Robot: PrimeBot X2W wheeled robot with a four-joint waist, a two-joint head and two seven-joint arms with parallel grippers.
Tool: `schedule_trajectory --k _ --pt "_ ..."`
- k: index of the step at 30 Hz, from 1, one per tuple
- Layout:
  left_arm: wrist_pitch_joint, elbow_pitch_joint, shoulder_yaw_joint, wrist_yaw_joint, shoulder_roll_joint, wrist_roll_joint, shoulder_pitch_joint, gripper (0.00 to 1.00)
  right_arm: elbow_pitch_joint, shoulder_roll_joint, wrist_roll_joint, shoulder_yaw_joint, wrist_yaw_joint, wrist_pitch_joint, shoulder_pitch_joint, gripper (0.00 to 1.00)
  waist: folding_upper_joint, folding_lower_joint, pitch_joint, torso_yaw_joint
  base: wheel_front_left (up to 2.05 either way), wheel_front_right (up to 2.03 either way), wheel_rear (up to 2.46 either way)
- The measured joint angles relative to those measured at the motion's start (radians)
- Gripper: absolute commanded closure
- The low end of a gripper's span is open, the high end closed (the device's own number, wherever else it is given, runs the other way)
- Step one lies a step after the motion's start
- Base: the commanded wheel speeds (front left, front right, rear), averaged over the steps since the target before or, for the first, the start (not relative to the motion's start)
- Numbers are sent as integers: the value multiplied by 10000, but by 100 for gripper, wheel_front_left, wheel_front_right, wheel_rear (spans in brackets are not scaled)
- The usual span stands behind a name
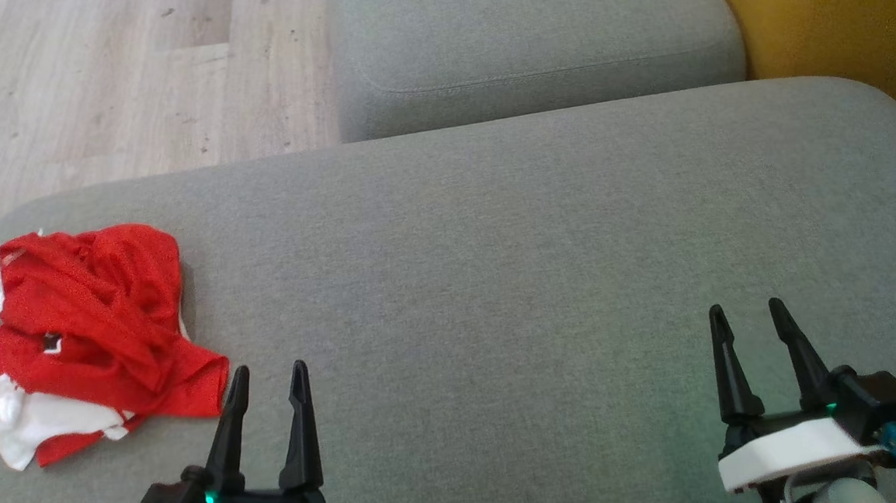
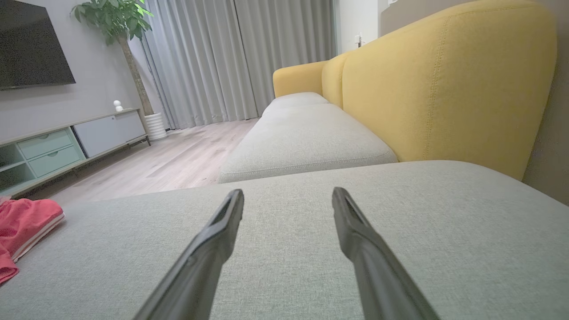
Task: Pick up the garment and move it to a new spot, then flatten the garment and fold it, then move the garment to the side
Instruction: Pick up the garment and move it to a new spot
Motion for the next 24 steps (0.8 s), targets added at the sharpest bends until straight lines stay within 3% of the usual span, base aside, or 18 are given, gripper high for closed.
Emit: schedule_trajectory --k 10,24 --pt "0 90 73 -2 0 -15 2 0 -12 0 151 167 0 -10 3 0 0 0 -59 716 0 0 0" --pt "0 115 619 19 -2 226 363 0 -15 0 351 621 0 -12 13 0 0 0 -214 2463 0 0 0"
